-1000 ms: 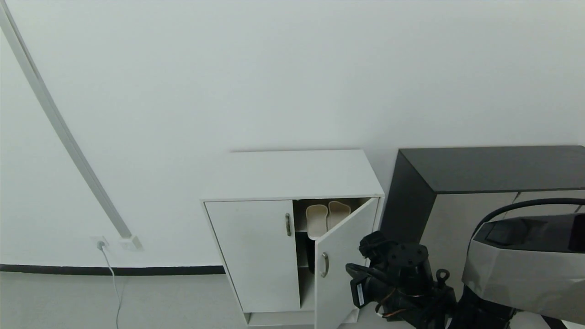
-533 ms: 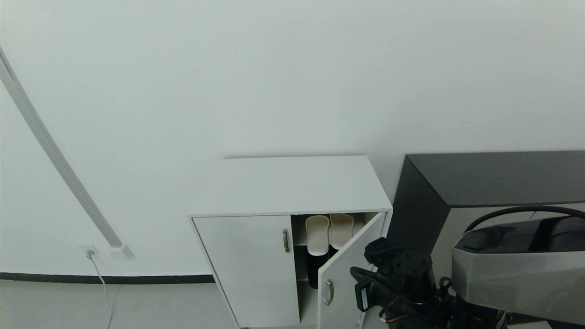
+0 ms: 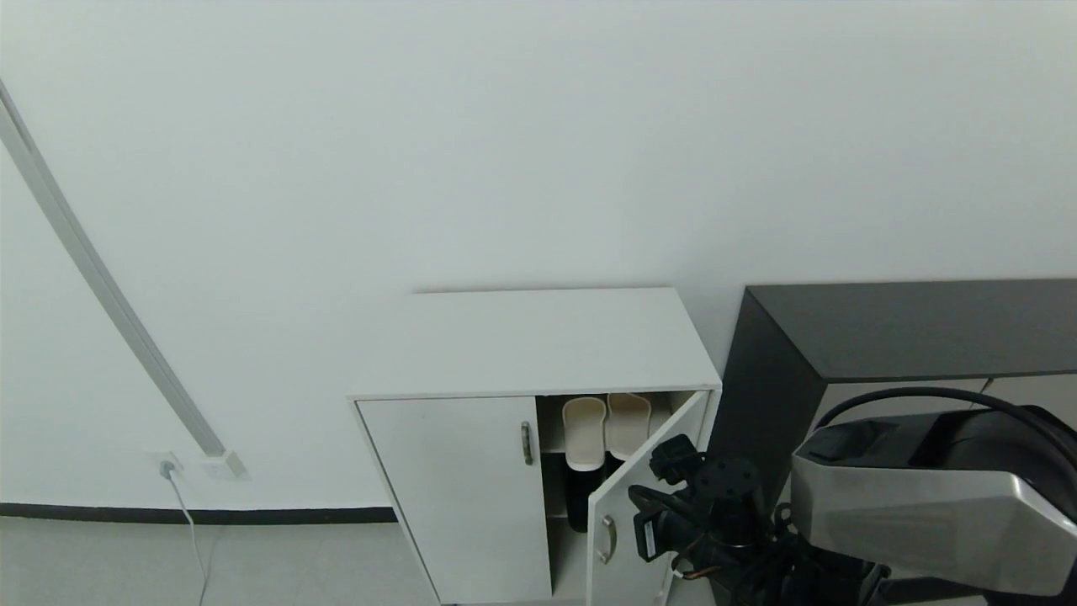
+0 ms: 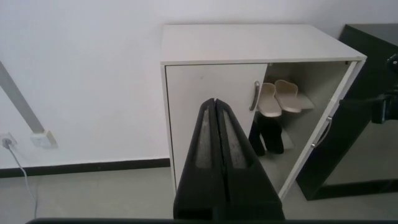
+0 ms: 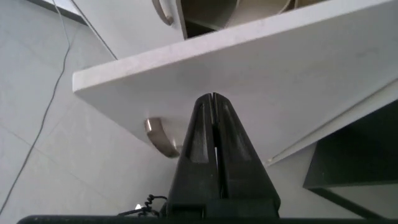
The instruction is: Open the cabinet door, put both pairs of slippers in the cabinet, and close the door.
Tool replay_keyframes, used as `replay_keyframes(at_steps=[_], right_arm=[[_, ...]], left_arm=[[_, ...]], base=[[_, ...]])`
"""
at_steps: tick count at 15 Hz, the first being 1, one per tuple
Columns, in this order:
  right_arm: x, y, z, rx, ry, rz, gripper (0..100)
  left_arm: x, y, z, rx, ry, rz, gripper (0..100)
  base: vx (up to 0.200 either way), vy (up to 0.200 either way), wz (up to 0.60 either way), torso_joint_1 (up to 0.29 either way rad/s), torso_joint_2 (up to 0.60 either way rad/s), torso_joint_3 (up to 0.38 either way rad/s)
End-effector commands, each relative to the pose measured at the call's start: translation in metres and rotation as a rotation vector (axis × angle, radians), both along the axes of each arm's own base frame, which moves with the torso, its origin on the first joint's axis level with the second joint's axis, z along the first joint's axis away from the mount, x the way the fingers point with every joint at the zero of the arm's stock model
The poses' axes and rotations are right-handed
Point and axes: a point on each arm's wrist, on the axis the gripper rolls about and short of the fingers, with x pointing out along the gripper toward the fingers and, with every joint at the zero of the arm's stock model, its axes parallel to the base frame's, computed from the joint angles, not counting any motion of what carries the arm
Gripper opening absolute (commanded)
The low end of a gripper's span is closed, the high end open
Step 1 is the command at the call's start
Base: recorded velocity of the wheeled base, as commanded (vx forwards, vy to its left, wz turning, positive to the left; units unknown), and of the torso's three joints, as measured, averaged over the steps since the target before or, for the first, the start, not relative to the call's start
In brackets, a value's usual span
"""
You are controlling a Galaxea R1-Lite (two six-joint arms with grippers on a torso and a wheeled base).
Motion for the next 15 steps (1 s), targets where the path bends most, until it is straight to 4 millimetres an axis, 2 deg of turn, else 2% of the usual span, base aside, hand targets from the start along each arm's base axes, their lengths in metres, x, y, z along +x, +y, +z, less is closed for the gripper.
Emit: replay_keyframes(at_steps=[1, 8, 15], right_arm=[[0.015, 0.002, -0.004, 0.002, -0.007, -0.020, 0], [0.053, 0.016, -0.009, 0.007, -0.011, -0.043, 0], [0.080, 0.017, -0.021, 0.003, -0.006, -0.078, 0]], left_arm=[[0.000, 0.000, 0.000, -0.001, 0.001, 0.000, 0], [0.000, 0.000, 0.000, 0.001, 0.001, 0.000, 0], [0.000, 0.000, 0.000, -0.001, 0.003, 0.000, 0]], base=[[0.000, 0.000, 0.00, 0.000, 0.00, 0.000], [0.000, 0.000, 0.00, 0.000, 0.00, 0.000], [0.000, 0.000, 0.00, 0.000, 0.00, 0.000]])
